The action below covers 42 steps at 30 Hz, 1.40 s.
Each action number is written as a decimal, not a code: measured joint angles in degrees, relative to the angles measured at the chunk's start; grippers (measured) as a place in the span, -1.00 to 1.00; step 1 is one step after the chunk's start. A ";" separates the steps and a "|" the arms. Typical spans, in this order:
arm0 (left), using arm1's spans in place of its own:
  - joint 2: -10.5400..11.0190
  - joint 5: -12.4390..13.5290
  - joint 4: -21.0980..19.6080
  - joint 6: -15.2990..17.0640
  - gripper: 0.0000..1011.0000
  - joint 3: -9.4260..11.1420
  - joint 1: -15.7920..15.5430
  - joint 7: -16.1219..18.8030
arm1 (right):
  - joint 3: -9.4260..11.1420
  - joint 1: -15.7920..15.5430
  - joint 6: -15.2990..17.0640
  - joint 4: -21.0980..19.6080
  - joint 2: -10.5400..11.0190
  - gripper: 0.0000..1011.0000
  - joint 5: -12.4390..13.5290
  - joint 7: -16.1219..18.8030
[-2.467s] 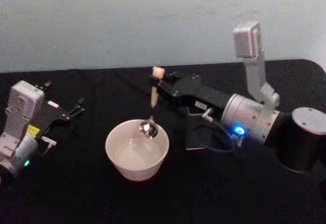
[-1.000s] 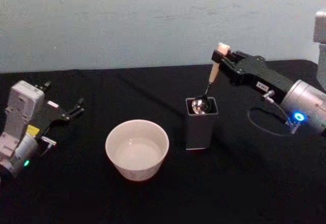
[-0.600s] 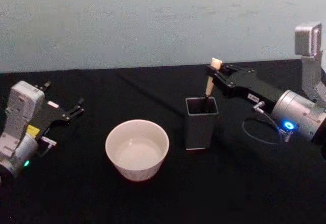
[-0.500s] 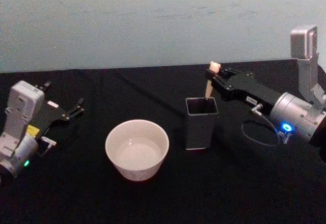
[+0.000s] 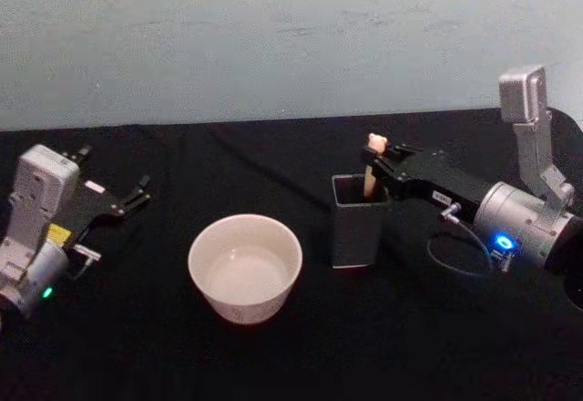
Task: Pick up the stirring spoon with one hand, stir inside the cup, then place it back in its original position.
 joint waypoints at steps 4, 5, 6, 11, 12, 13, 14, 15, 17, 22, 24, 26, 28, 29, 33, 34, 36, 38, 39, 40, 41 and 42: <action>0.00 0.00 0.00 0.00 0.98 0.00 0.00 0.00 | 0.06 0.00 0.62 0.34 -0.31 -0.57 -0.46 -0.01; 0.00 0.00 0.00 0.00 0.98 0.00 0.00 0.00 | 0.08 0.00 0.72 0.36 -0.34 -0.57 -0.51 -0.02; 0.00 0.00 0.00 0.00 0.98 0.00 0.00 0.00 | 0.09 0.00 0.82 0.37 -0.38 -0.57 -0.56 -0.03; 0.00 0.00 0.00 0.00 0.98 0.00 0.00 0.00 | 0.12 0.00 0.85 0.39 -0.40 -0.57 -0.60 -0.05; 0.00 0.00 0.00 0.00 0.98 0.00 0.00 0.00 | 0.13 -0.01 0.85 0.38 -0.39 -0.57 -0.60 -0.05; 0.00 0.00 0.00 0.00 0.98 0.00 0.00 0.00 | 0.13 -0.01 0.85 0.38 -0.39 -0.57 -0.60 -0.05; 0.00 0.00 0.00 0.00 0.98 0.00 0.00 0.00 | 0.13 -0.02 0.83 0.38 -0.38 -0.57 -0.59 -0.06; 0.00 0.00 0.00 0.00 0.98 0.00 0.00 0.00 | 0.14 -0.02 0.83 0.39 -0.38 -0.57 -0.59 -0.06; 0.00 0.00 0.00 0.00 0.98 0.00 0.00 0.00 | 0.13 -0.02 0.81 0.38 -0.37 -0.57 -0.58 -0.06; 0.00 0.00 0.00 0.00 0.98 0.00 0.00 0.00 | 0.14 -0.03 0.78 0.38 -0.35 -0.57 -0.56 -0.06; 0.00 0.00 0.00 0.00 0.98 0.00 0.00 0.00 | 0.14 -0.03 0.77 0.37 -0.33 -0.54 -0.55 -0.06; 0.00 0.00 0.00 0.00 0.98 0.00 0.00 0.00 | 0.14 -0.03 0.76 0.37 -0.33 -0.43 -0.55 -0.06; 0.00 0.00 0.00 0.00 0.98 0.00 0.00 0.00 | 0.13 -0.03 0.75 0.36 -0.33 -0.27 -0.54 -0.06; 0.00 0.00 0.00 0.00 0.98 0.00 0.00 0.00 | 0.14 -0.03 0.74 0.35 -0.33 -0.19 -0.53 -0.06; 0.00 0.00 0.00 0.00 0.98 0.00 0.00 0.00 | 0.14 -0.03 0.73 0.34 -0.32 0.05 -0.52 -0.06; 0.00 0.00 0.00 0.00 0.98 0.00 0.00 0.00 | 0.13 -0.03 0.72 0.33 -0.32 0.09 -0.51 -0.06; 0.00 0.00 0.00 0.00 0.98 0.00 0.00 0.00 | 0.14 -0.03 0.71 0.32 -0.32 0.24 -0.50 -0.07; 0.00 0.00 0.00 0.00 0.98 0.00 0.00 0.00 | 0.14 -0.03 0.70 0.31 -0.32 0.34 -0.50 -0.06; 0.00 0.00 0.00 0.00 0.98 0.00 0.00 0.00 | 0.14 -0.03 0.70 0.31 -0.32 0.41 -0.49 -0.06; 0.00 0.00 0.00 0.00 0.98 0.00 0.00 0.00 | 0.13 -0.03 0.69 0.30 -0.32 0.45 -0.49 -0.06; 0.00 0.00 0.00 0.00 0.98 0.00 0.00 0.00 | 0.14 -0.03 0.69 0.30 -0.32 0.52 -0.48 -0.06; 0.00 0.00 0.00 0.00 0.98 0.00 0.00 0.00 | 0.13 -0.03 0.69 0.30 -0.32 0.62 -0.48 -0.06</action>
